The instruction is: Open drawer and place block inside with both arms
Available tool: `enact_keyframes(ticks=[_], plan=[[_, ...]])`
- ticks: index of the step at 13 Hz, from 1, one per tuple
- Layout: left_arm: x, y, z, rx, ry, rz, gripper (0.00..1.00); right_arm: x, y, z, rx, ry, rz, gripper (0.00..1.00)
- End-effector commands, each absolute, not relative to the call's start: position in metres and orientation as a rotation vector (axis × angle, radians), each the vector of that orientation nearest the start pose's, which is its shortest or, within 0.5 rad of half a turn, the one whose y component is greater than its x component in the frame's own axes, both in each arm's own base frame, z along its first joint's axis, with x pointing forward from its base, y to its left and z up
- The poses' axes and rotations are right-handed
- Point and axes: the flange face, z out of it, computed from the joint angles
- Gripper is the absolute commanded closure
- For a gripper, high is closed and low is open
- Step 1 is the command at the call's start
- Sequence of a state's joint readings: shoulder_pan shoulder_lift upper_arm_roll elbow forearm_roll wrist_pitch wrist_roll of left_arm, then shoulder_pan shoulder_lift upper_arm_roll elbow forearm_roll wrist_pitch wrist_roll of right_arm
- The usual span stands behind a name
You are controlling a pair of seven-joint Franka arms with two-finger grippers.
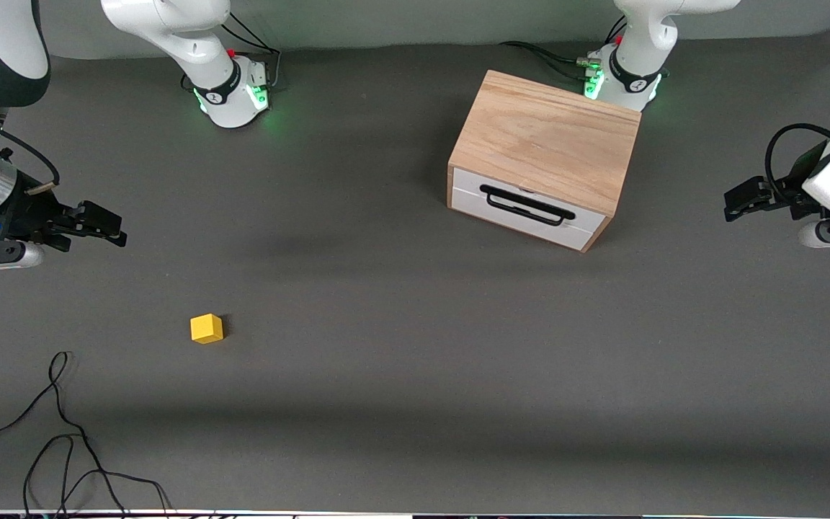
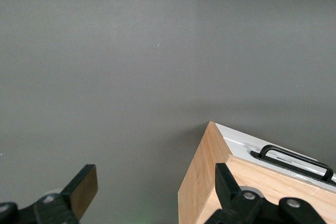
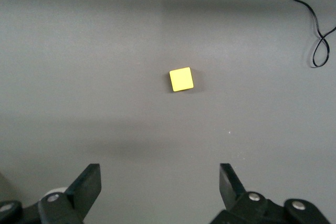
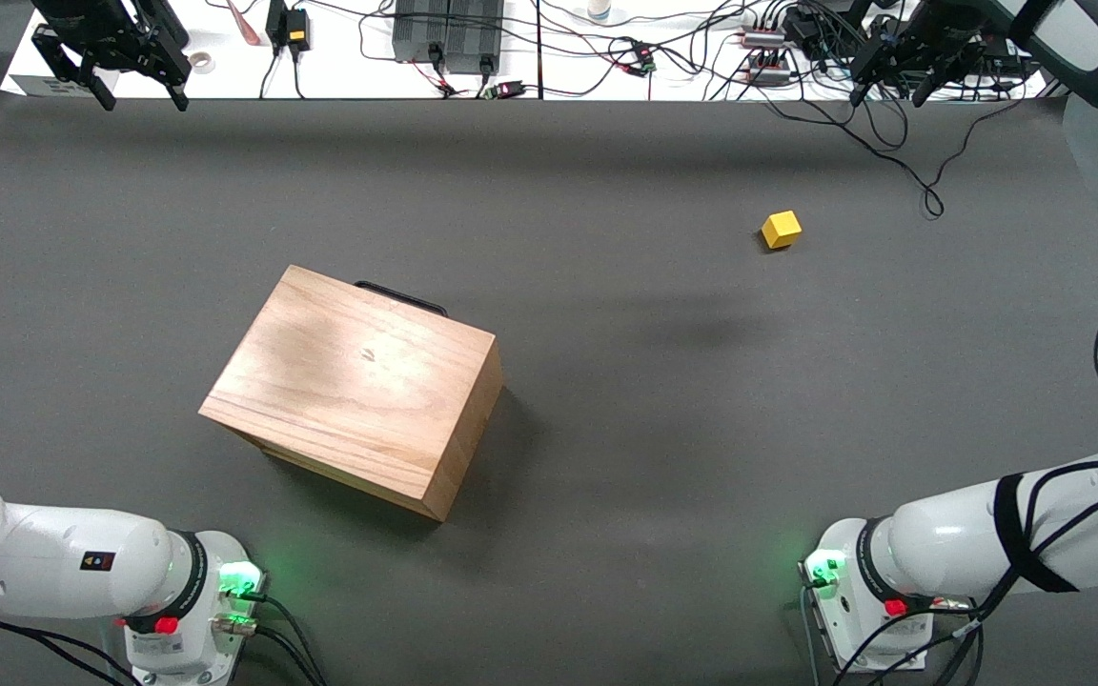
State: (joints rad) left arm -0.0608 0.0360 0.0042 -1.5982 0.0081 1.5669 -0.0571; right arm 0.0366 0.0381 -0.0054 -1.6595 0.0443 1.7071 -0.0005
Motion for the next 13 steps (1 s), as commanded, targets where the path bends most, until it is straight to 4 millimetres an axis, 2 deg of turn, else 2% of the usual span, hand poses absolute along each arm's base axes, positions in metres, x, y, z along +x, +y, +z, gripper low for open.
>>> enact_keyframes(ticks=[1,5,8,11,13], plan=[[0.554,-0.031,0.596,-3.122,0.039,0.107,0.0,0.576,0.022,0.577,-3.107,-0.073,-0.002,0.0],[0.555,-0.03,0.595,-3.122,0.046,0.109,0.0,0.585,0.03,0.575,-3.102,-0.091,-0.001,0.0],[0.556,-0.028,0.595,-3.124,0.039,0.112,0.0,0.597,0.057,0.576,-3.093,-0.138,-0.018,0.0],[0.558,-0.03,0.591,-3.123,0.041,0.124,0.0,0.602,0.072,0.574,-3.086,-0.177,-0.02,0.0],[0.554,-0.042,0.592,-3.125,0.026,0.15,0.0,0.606,0.074,0.576,-3.082,-0.181,-0.031,0.0]])
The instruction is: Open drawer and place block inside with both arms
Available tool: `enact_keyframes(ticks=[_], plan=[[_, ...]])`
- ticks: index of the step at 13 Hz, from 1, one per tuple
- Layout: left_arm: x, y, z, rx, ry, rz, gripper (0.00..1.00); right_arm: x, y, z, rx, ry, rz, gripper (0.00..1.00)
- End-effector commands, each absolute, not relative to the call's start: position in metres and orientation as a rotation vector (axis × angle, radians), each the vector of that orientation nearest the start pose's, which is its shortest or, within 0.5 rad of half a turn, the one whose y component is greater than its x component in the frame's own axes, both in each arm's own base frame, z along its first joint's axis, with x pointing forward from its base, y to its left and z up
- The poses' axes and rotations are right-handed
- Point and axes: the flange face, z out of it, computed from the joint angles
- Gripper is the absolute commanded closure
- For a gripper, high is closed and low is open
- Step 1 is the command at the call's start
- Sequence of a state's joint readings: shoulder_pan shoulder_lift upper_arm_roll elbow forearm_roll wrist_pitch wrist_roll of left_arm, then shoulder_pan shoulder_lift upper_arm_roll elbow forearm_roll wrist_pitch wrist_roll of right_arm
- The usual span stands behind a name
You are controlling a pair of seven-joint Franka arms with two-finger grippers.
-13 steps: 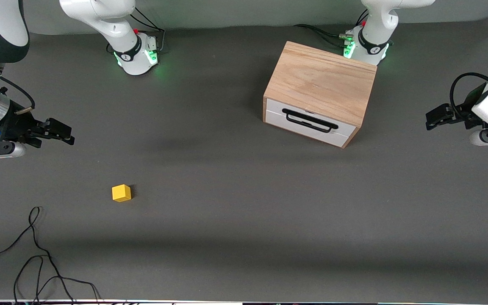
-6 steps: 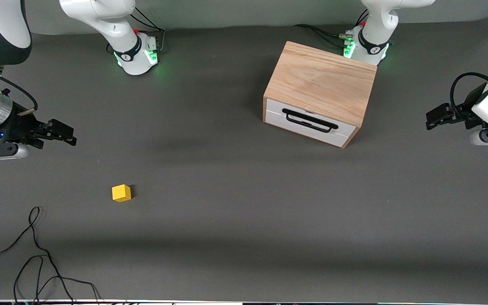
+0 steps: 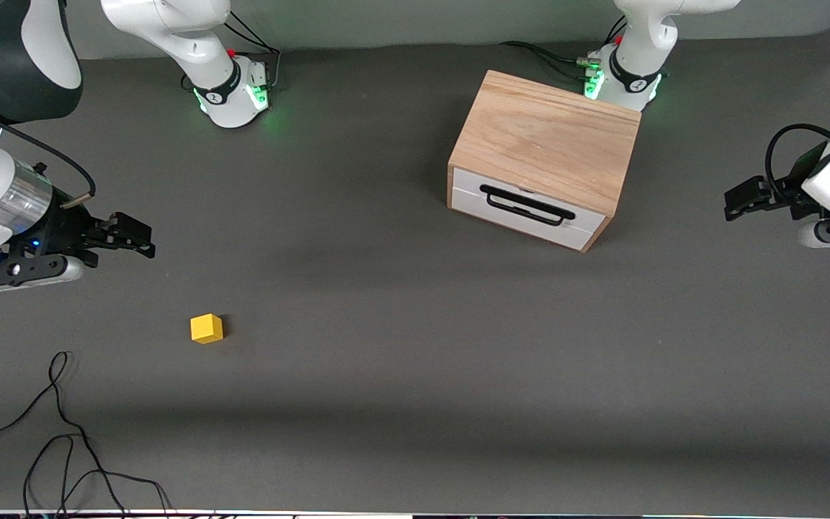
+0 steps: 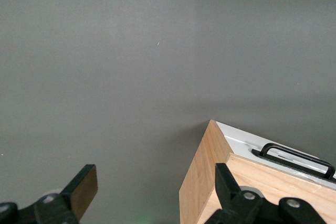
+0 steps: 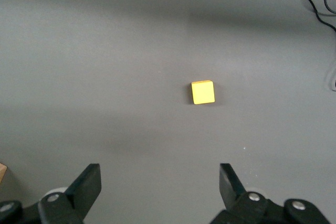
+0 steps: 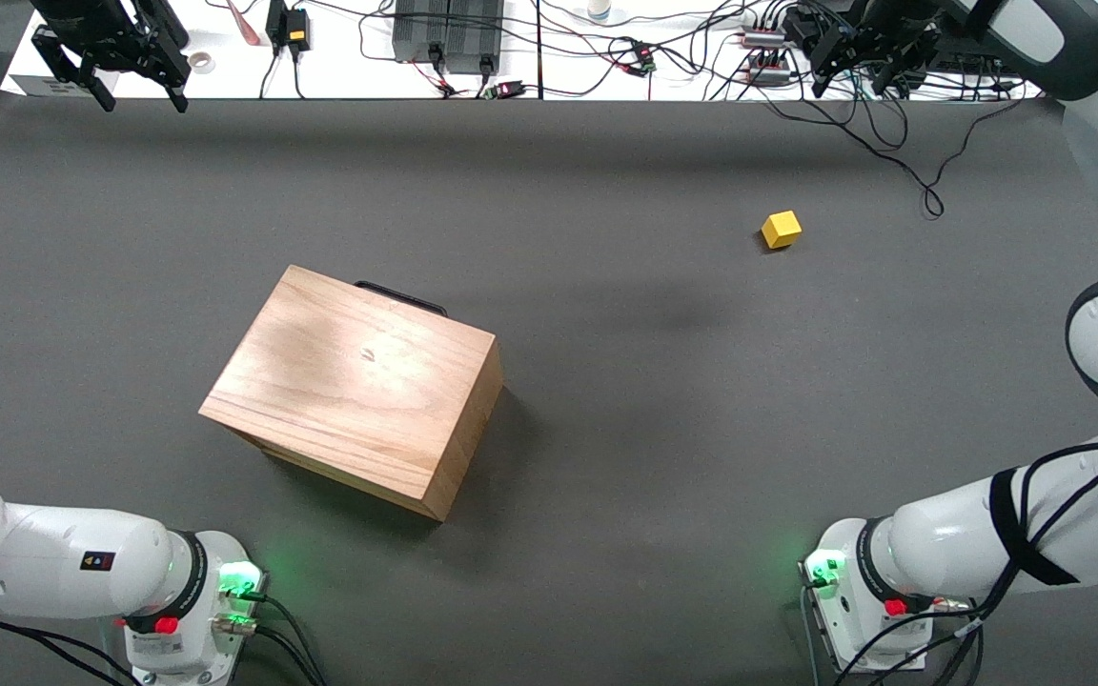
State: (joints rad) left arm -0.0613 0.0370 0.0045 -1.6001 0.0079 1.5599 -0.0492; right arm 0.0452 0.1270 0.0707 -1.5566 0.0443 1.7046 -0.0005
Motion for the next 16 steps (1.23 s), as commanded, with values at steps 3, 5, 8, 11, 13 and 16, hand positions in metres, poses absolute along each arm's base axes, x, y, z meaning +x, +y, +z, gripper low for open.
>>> enact_keyframes(ticks=[3,5,8,11,13,16], plan=[[0.547,-0.093,0.588,-3.134,-0.149,0.18,0.0,0.61,0.074,0.573,-3.085,-0.182,-0.029,0.0],[0.542,-0.132,0.585,-3.125,-0.255,0.172,0.0,0.613,0.07,0.57,-3.087,-0.175,-0.023,0.0],[0.527,-0.209,0.578,-3.093,-0.549,0.149,0.0,0.618,0.068,0.556,-3.089,-0.174,0.01,0.0],[0.51,-0.27,0.563,-2.967,-0.942,0.157,0.0,0.623,0.059,0.556,-3.091,-0.153,-0.002,0.0],[0.498,-0.307,0.547,-2.815,-1.246,0.163,0.0,0.625,0.041,0.553,-3.091,-0.103,0.011,0.0],[0.49,-0.335,0.526,-2.529,-1.67,0.151,0.0,0.623,0.012,0.549,-3.097,-0.036,0.057,0.0]])
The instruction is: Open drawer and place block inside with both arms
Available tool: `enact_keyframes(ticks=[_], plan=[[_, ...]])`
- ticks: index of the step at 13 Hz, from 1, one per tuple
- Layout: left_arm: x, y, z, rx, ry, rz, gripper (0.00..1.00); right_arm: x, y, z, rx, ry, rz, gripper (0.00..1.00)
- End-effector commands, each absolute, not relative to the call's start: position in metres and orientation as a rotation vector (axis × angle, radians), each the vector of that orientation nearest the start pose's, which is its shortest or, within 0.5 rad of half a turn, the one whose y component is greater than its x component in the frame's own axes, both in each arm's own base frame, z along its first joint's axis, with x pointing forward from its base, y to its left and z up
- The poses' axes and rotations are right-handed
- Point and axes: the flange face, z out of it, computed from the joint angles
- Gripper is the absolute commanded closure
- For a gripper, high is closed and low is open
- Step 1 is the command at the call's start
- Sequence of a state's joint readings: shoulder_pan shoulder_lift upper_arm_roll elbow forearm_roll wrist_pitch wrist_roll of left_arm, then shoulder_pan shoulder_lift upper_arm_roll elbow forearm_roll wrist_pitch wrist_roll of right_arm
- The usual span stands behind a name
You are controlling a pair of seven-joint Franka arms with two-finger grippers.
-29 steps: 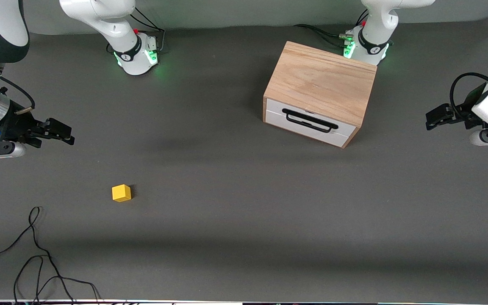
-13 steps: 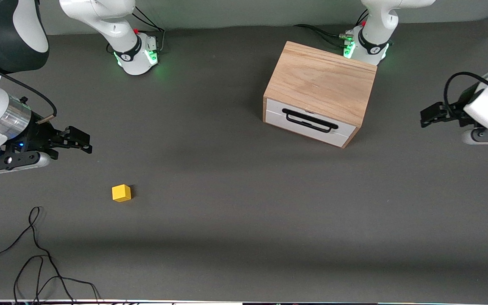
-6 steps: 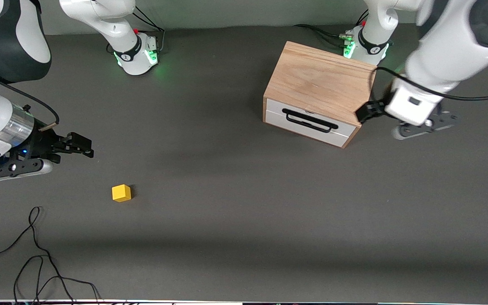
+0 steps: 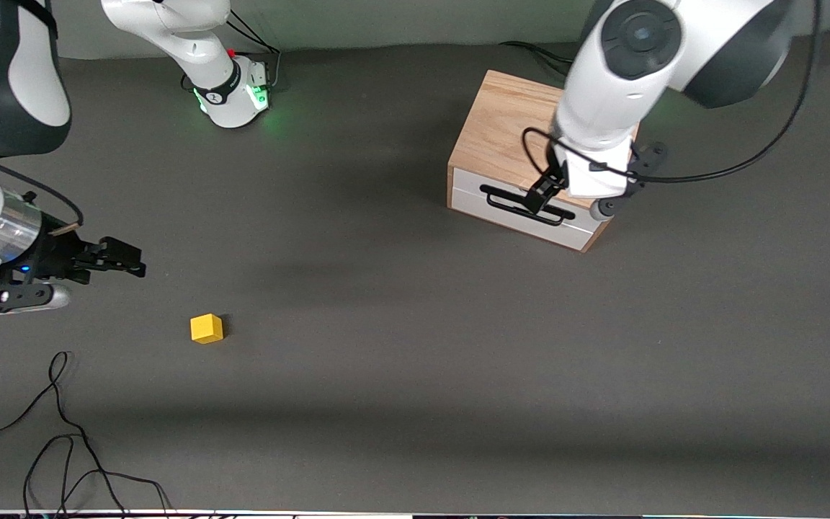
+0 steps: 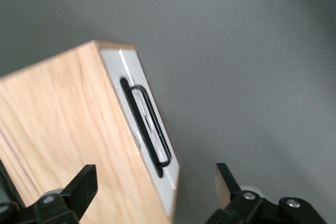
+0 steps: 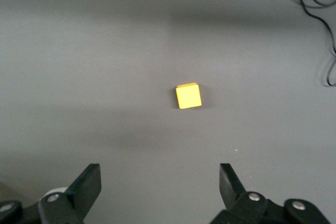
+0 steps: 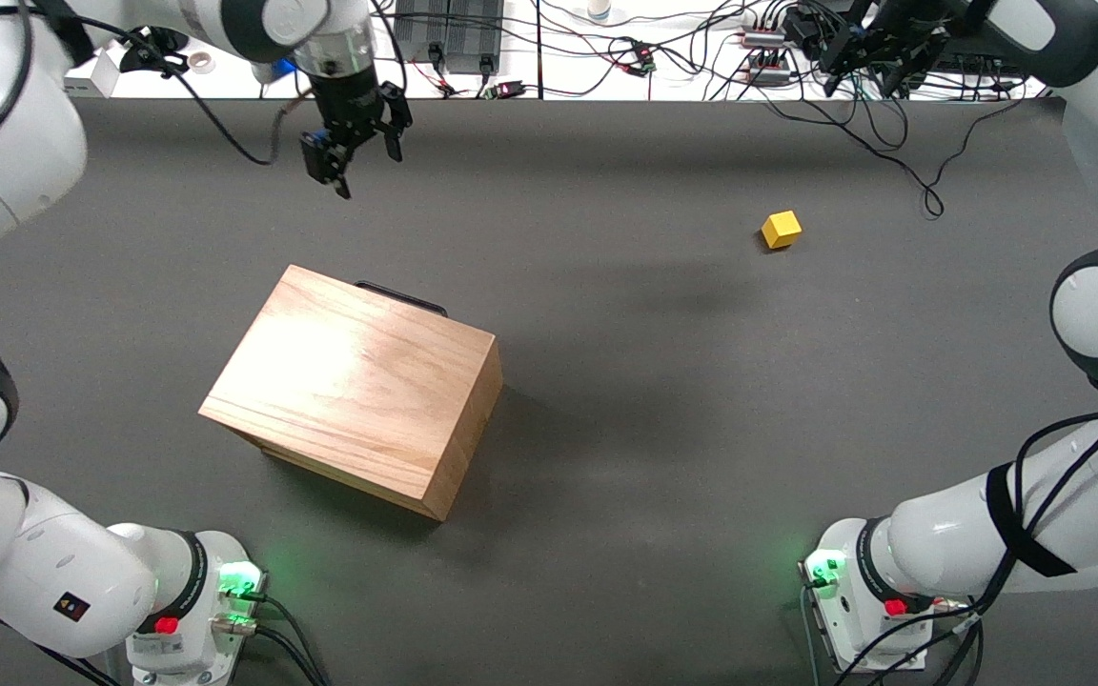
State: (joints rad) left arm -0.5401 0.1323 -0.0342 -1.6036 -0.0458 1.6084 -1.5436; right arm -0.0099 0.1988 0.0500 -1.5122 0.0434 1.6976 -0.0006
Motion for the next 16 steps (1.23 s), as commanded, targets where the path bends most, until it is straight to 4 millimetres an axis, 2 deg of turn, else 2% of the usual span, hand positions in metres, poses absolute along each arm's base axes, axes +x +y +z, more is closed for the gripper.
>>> enact_keyframes(ticks=[1,3,5,11,14,16], plan=[[0.487,-0.341,0.518,-2.461,-1.719,0.15,0.0,0.622,0.01,0.546,-3.097,-0.029,0.078,0.0],[0.481,-0.351,0.504,-2.432,-1.696,0.173,0.0,0.622,0.008,0.552,-3.107,-0.024,0.06,0.0],[0.478,-0.353,0.49,-2.414,-1.66,0.198,0.0,0.622,-0.007,0.549,-3.108,0.012,0.071,0.0],[0.479,-0.341,0.418,-2.401,-1.666,0.217,0.0,0.624,-0.009,0.553,-3.104,0.065,0.038,0.0],[0.484,-0.345,0.376,-2.39,-1.664,0.221,0.0,0.624,-0.014,0.552,-3.104,0.077,0.045,0.0],[0.487,-0.347,0.355,-2.38,-1.66,0.225,0.0,0.623,-0.013,0.553,-3.105,0.072,0.043,0.0]])
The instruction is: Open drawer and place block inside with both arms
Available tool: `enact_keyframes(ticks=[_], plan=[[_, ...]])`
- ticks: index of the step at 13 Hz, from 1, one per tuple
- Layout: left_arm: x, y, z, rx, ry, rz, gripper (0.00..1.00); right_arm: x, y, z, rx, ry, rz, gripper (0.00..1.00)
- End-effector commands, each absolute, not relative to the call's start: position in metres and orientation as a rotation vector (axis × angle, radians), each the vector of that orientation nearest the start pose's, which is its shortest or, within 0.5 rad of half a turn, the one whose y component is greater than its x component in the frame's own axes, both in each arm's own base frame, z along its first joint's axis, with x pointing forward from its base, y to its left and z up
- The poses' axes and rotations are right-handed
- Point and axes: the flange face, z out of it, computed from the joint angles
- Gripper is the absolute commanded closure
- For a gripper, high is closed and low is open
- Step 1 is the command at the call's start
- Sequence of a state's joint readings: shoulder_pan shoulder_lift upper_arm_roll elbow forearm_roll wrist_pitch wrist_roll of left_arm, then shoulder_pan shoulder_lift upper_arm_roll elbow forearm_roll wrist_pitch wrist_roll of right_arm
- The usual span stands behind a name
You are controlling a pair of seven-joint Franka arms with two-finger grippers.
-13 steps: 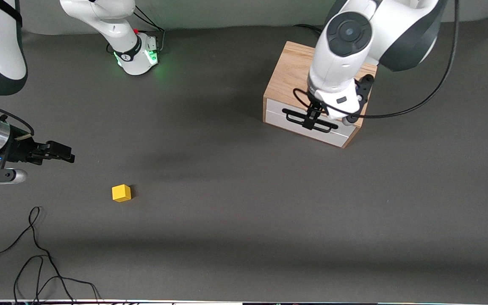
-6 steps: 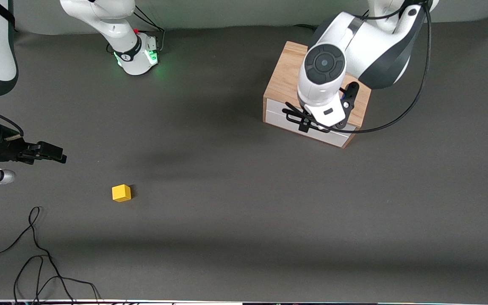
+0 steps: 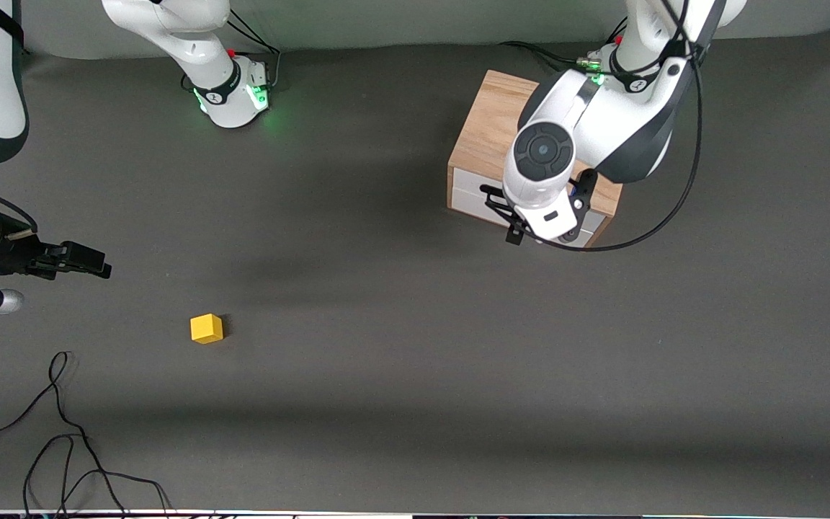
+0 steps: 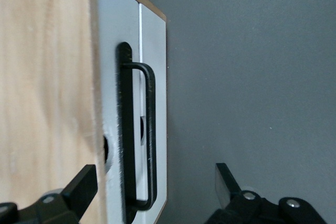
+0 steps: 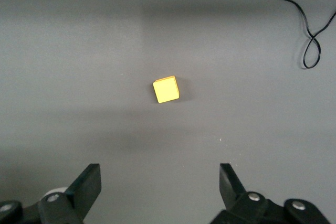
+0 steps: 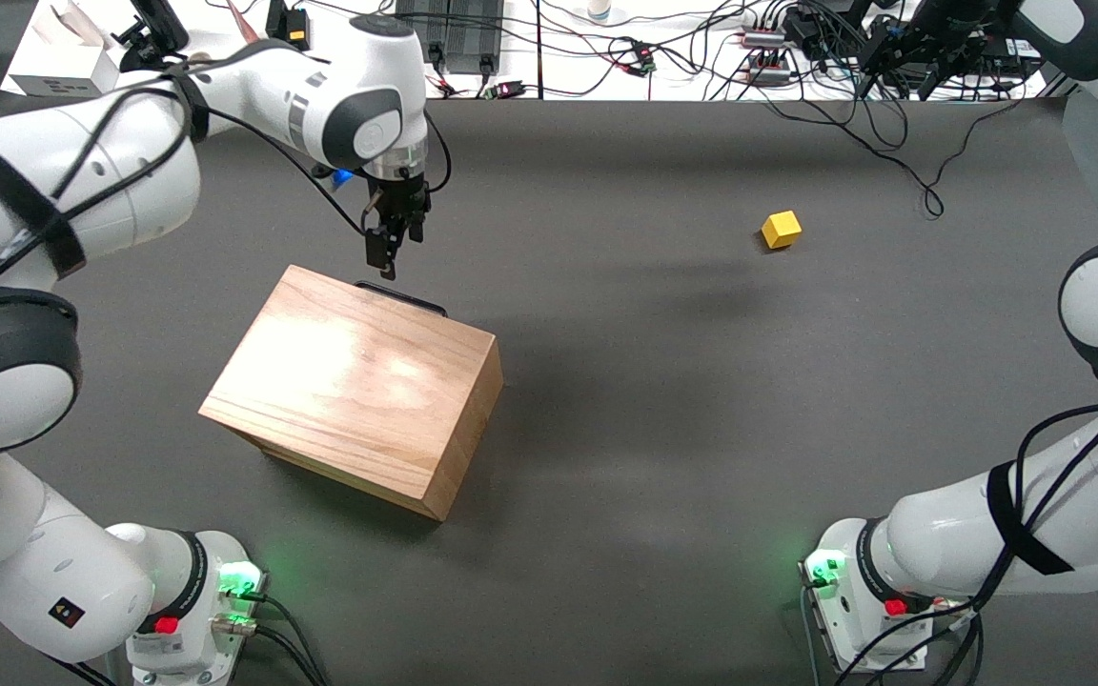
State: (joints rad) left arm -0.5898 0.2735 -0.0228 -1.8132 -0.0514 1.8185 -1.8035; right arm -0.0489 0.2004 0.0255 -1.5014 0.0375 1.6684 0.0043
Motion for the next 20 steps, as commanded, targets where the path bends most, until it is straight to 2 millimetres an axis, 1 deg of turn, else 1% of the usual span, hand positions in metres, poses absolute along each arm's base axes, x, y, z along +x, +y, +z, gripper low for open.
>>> enact_keyframes(ticks=[1,2,4,5,6,7,9,11,13,15,17,20], plan=[[0.488,-0.348,0.344,-2.367,-1.652,0.232,0.0,0.623,-0.014,0.553,-3.104,0.075,0.04,0.0],[0.489,-0.348,0.335,-2.36,-1.649,0.236,0.0,0.624,-0.013,0.553,-3.102,0.075,0.04,0.0],[0.491,-0.349,0.326,-2.358,-1.649,0.237,0.0,0.623,-0.015,0.555,-3.102,0.082,0.036,0.0],[0.491,-0.35,0.323,-2.359,-1.65,0.236,0.0,0.624,-0.018,0.561,-3.103,0.091,0.016,0.0],[0.491,-0.349,0.318,-2.357,-1.65,0.236,0.0,0.624,-0.027,0.567,-3.102,0.117,-0.005,0.0],[0.49,-0.349,0.315,-2.36,-1.654,0.234,0.0,0.624,-0.029,0.568,-3.091,0.127,-0.008,0.0],[0.488,-0.347,0.3,-2.346,-1.645,0.239,0.0,0.624,-0.03,0.568,-3.085,0.14,-0.008,0.0],[0.486,-0.348,0.29,-2.339,-1.636,0.243,0.0,0.625,-0.032,0.567,-3.084,0.154,-0.006,0.0],[0.483,-0.35,0.284,-2.335,-1.623,0.246,0.0,0.625,-0.036,0.566,-3.087,0.159,-0.008,0.0],[0.482,-0.351,0.277,-2.332,-1.611,0.251,0.0,0.63,-0.038,0.56,-3.084,0.167,-0.018,0.0],[0.485,-0.348,0.277,-2.383,-1.545,0.268,0.0,0.63,-0.038,0.56,-3.086,0.167,-0.018,0.0],[0.489,-0.347,0.276,-2.392,-1.54,0.271,0.0,0.63,-0.038,0.56,-3.086,0.165,-0.02,0.0]])
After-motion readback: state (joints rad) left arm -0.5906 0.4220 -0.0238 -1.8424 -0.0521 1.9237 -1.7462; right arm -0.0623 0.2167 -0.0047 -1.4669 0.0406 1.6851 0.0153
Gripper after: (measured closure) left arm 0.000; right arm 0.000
